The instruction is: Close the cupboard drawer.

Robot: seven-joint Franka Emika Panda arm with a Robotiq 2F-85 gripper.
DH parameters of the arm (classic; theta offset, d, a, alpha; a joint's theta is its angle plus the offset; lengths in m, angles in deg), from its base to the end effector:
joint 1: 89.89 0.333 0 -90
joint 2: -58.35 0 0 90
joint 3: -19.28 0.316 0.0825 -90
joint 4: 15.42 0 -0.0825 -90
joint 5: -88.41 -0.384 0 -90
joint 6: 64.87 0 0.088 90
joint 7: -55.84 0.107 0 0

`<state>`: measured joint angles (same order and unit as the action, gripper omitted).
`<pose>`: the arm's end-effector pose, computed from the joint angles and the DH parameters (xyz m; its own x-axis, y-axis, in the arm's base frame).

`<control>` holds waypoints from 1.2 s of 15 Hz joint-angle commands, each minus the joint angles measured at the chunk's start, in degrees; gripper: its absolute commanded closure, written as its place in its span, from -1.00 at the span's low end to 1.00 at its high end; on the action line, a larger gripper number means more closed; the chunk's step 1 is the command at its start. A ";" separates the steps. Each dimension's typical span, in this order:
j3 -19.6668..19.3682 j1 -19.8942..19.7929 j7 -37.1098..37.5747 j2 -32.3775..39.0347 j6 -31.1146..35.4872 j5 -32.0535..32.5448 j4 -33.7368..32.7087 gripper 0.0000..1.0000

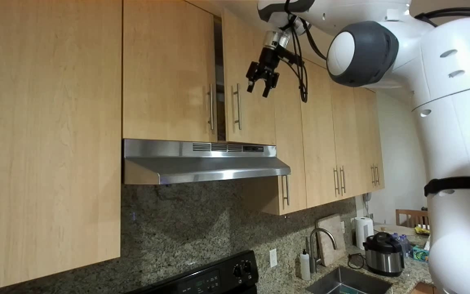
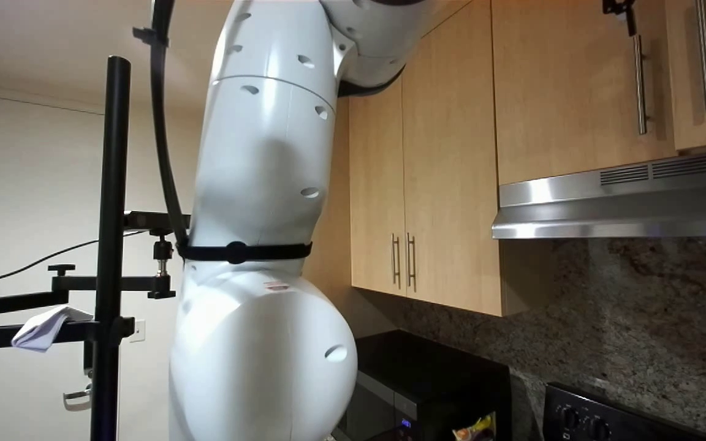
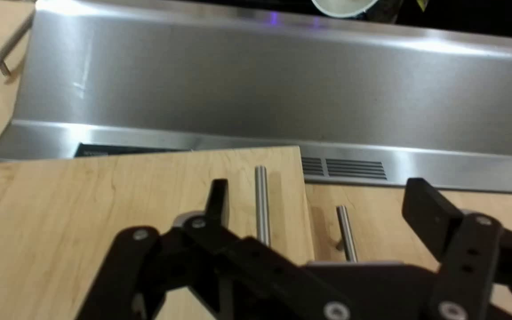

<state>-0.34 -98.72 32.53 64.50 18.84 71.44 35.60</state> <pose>0.4778 -0.1975 0.8653 0.8654 0.0173 0.5007 0.0273 -0.9995 -0.0126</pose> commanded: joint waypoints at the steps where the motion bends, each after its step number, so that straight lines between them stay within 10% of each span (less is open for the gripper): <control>1: -0.38 1.01 1.11 -3.70 -1.84 7.50 8.81 -1.00; 8: 0.62 2.75 10.80 -8.93 -1.76 14.38 25.98 -1.00; 18: -1.27 -4.79 10.41 -22.05 -2.83 16.33 45.84 -1.00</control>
<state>-3.19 -101.84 41.75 46.92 16.07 85.31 75.61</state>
